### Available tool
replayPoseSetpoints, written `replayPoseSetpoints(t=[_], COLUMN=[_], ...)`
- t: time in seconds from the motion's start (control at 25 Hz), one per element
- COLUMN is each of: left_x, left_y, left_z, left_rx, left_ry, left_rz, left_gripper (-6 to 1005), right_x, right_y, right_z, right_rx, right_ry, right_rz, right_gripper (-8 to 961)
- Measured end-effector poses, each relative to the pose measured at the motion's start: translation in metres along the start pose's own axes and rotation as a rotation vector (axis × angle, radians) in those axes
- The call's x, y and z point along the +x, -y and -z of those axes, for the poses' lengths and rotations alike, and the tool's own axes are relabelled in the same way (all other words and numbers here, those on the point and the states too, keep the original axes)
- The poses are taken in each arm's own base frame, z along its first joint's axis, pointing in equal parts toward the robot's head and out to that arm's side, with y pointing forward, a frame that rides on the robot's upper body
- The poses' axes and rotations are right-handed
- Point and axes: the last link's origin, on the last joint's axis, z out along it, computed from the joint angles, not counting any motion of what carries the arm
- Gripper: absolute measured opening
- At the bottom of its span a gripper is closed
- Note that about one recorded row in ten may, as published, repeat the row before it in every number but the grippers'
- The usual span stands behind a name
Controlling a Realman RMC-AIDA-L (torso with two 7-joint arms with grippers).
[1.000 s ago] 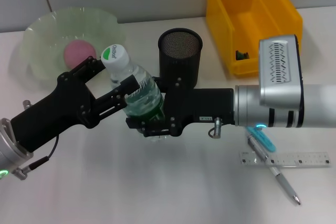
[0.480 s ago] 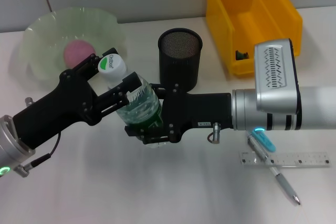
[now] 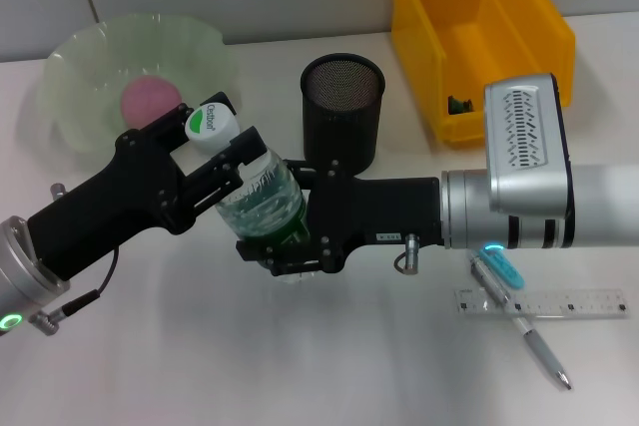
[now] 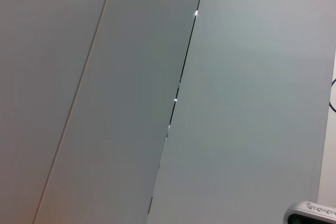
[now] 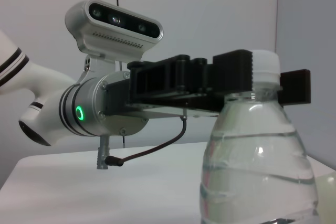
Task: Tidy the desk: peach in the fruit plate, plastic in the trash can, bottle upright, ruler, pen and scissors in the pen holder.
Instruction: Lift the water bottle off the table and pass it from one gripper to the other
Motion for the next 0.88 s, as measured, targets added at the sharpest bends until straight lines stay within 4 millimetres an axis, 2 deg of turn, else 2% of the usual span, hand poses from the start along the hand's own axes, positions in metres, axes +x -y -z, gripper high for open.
replayPoseSetpoints(t=[0.04,0.24,0.56,0.88], left_x=[-0.0001,-0.0001,0.0019,0.002], left_y=[0.0,0.0002,0.0009,-0.0002], left_z=[0.0,-0.0001,0.0006,0.0001], left_rx=[0.0,0.003,-0.004,-0.012], left_ry=[0.0,-0.001,0.001,0.0], left_rz=[0.0,0.001,-0.002,-0.007], left_gripper=[778,586,438,438], right_x=[0.0,0.0,-0.0012,-0.0008], right_y=[0.0,-0.0004,-0.0037,-0.0064], right_z=[0.0,0.0001,0.0006,0.0032], right_rx=[0.0,-0.001,-0.02,-0.017], right_ry=[0.0,0.001,0.014,0.037], right_rz=[0.0,0.0,0.001,-0.007], right_gripper=[754,755,756,757])
